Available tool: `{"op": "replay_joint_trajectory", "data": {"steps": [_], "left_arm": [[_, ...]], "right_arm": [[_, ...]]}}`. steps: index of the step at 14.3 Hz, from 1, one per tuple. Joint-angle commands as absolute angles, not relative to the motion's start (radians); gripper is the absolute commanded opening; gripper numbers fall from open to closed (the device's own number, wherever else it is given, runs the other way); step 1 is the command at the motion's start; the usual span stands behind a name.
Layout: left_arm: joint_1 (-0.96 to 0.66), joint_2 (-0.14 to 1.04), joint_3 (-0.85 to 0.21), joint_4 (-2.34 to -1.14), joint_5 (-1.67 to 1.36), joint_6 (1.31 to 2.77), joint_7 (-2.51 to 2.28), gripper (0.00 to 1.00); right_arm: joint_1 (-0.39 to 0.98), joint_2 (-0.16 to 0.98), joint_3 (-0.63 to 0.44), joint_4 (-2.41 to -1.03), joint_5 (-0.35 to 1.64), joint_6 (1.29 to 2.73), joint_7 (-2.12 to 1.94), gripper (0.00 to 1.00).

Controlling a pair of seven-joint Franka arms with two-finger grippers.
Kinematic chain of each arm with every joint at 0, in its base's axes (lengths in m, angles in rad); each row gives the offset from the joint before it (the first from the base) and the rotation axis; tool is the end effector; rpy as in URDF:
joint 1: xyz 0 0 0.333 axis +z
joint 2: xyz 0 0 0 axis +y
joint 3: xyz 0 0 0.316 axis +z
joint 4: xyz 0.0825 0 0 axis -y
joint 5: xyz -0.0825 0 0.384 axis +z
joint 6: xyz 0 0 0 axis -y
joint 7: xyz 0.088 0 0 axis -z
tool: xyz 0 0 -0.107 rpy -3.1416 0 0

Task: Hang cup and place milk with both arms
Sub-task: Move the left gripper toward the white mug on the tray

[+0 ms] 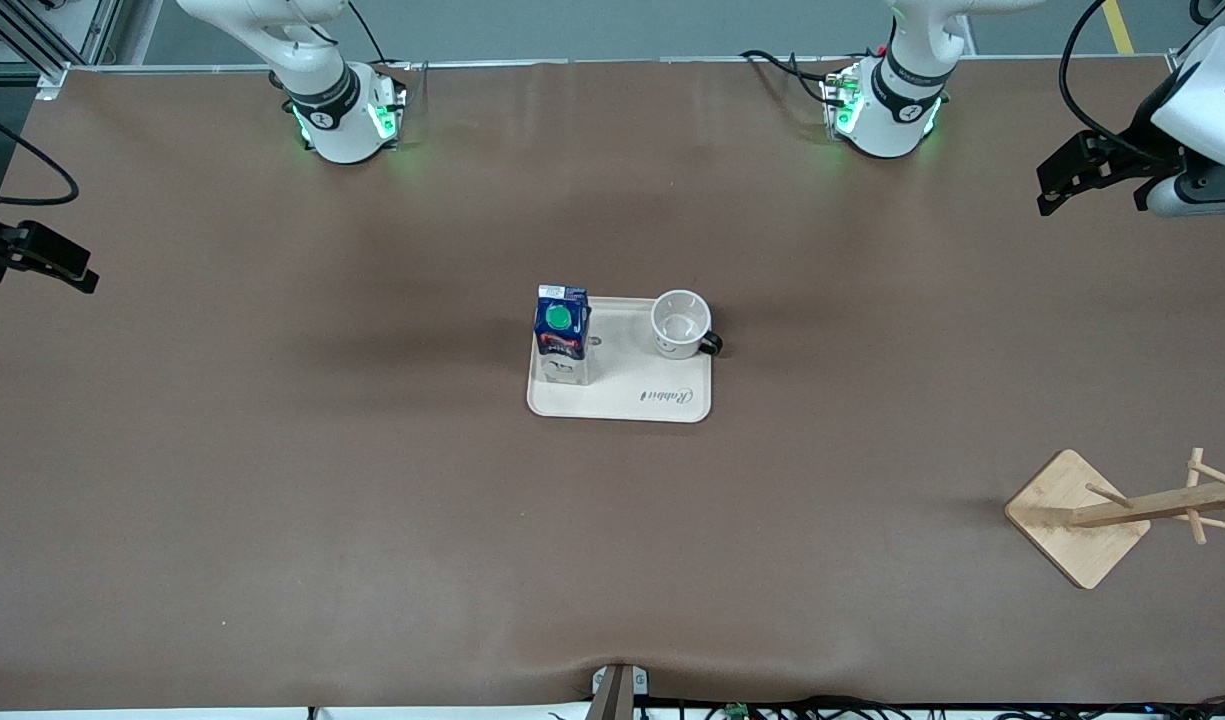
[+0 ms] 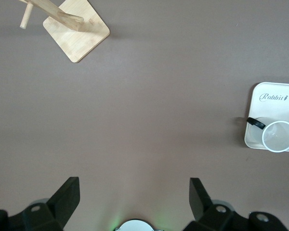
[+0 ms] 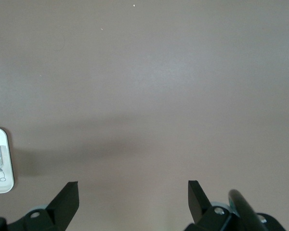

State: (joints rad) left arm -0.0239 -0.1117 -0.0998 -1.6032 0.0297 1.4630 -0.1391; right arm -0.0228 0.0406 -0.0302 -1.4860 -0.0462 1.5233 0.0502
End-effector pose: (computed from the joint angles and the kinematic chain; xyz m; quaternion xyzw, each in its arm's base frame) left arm 0.5042 -0.0626 0.6592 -0.9996 -0.0095 0.0117 0.0221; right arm 0.5618 -0.0346 0.6376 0.9983 -0.0526 -0.0017 0.0237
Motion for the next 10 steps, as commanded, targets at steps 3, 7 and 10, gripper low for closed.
{"op": "replay_joint_trajectory", "data": {"steps": [3,7,10], "left_arm": [[-0.021,-0.107,-0.103,-1.583,0.051,1.442,-0.127,1.0],[-0.025,-0.081,-0.104,-1.557,0.066,1.442,-0.133,1.0],[-0.032,-0.074,-0.109,-1.595,0.049,1.443,-0.152,1.0]], "right_arm": [[-0.035,0.044,-0.025,-1.459,-0.029,1.506,0.051,1.0],[-0.04,0.048,-0.025,-1.459,-0.029,1.508,0.052,1.0],[-0.04,0.049,-0.025,-1.459,-0.028,1.514,0.054,1.0]]}}
